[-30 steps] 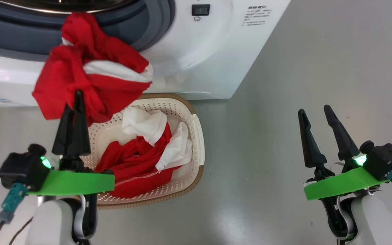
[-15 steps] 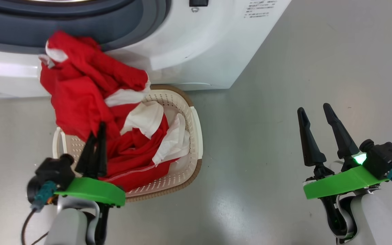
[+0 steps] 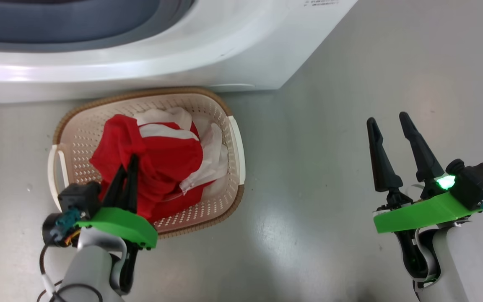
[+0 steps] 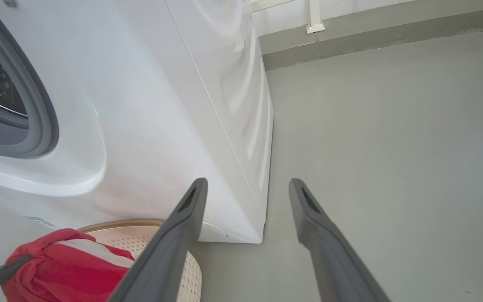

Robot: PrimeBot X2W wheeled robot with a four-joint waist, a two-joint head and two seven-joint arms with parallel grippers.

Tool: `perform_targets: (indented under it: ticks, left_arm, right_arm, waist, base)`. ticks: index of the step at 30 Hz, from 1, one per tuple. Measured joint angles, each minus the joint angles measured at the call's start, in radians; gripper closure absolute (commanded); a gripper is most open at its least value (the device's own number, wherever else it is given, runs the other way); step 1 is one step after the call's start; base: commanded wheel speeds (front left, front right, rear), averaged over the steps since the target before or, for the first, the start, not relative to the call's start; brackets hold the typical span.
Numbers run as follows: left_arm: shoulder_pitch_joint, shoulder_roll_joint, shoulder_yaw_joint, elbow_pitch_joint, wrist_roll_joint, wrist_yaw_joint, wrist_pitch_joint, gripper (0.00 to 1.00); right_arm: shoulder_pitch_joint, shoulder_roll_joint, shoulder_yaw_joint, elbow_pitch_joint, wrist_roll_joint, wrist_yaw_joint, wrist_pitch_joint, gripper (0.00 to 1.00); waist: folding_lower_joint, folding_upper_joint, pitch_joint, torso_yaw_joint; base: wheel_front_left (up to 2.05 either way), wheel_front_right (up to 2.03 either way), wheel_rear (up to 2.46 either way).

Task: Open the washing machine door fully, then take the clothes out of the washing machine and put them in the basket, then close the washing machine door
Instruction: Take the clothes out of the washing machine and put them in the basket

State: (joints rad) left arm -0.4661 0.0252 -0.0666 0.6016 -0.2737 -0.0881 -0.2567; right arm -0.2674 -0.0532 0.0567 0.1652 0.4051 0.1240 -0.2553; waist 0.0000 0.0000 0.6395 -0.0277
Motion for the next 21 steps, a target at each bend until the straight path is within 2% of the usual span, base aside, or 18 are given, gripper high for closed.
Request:
perform_targets:
  ticks: [17, 20, 21]
  left_arm:
    - [-0.182, -0.002, 0.002, 0.202, -0.007, -0.018, 0.0, 1.0]
    - [-0.194, -0.001, 0.002, 0.224, -0.006, -0.018, 0.0, 0.91]
    - [-0.195, -0.002, 0.003, 0.225, -0.006, -0.018, 0.0, 0.84]
  right_arm:
    - [-0.049, 0.0, -0.009, -0.016, 0.0, 0.0, 0.0, 0.0]
    - [-0.049, 0.0, -0.009, -0.016, 0.0, 0.0, 0.0, 0.0]
    - [-0.049, 0.0, -0.009, -0.016, 0.0, 0.0, 0.0, 0.0]
  waist:
    - [0.0, 0.0, 0.116, -0.009]
    - [0.0, 0.0, 0.123, -0.009]
    - [0.0, 0.0, 0.123, -0.009]
  base:
    - [0.0, 0.0, 0.0]
    - [0.0, 0.0, 0.0]
    - [0.0, 0.0, 0.0]
